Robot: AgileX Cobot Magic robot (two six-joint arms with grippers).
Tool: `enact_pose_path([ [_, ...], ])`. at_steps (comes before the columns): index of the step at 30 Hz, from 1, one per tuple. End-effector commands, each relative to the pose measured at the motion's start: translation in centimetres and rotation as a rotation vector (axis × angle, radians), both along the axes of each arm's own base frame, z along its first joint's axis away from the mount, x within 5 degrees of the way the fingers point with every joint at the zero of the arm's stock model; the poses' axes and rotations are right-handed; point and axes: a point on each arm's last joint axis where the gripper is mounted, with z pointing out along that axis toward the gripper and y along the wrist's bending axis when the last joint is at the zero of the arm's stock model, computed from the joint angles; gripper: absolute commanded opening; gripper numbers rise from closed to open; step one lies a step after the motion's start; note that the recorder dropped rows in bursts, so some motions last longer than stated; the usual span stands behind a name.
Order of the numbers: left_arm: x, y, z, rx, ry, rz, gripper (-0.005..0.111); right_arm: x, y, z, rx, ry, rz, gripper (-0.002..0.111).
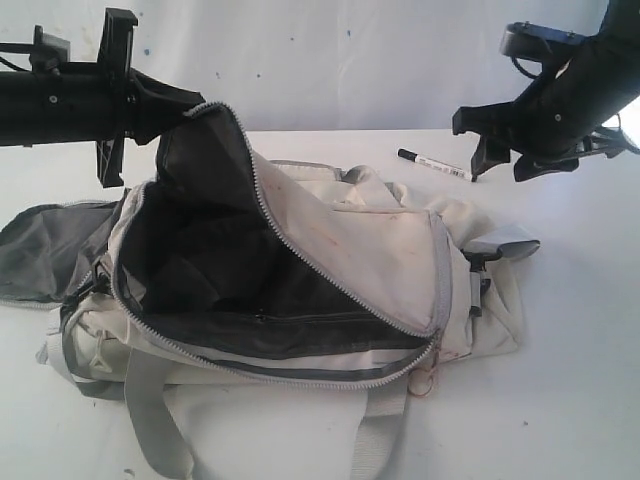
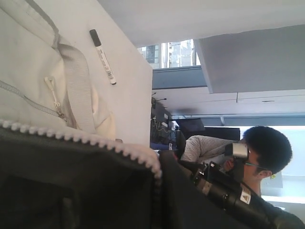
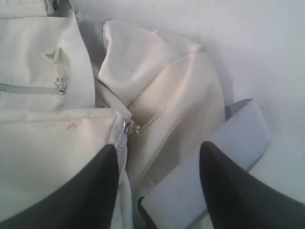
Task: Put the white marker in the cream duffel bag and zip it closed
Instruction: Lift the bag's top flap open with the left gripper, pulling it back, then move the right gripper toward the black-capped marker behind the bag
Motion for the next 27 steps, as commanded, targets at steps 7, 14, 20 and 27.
enact_pose_path([
  [7, -0.1, -0.3, 0.6, -0.032, -0.02, -0.024, 0.0, 7.0, -2.6, -3.3, -0.008, -0.044, 0.078, 0.046],
  [14, -0.1, -0.3, 0.6, -0.026, -0.033, -0.028, 0.0, 11.7, -3.4, -7.2, 0.021, -0.14, 0.017, 0.046],
  [20, -0.1, -0.3, 0.6, -0.026, -0.033, -0.028, 0.0, 15.1, -3.6, -9.7, -0.006, -0.199, 0.045, 0.046],
  [27, -0.1, -0.3, 0.6, -0.026, -0.033, -0.028, 0.0, 17.4, -3.9, -10.7, -0.04, -0.316, 0.057, 0.046],
])
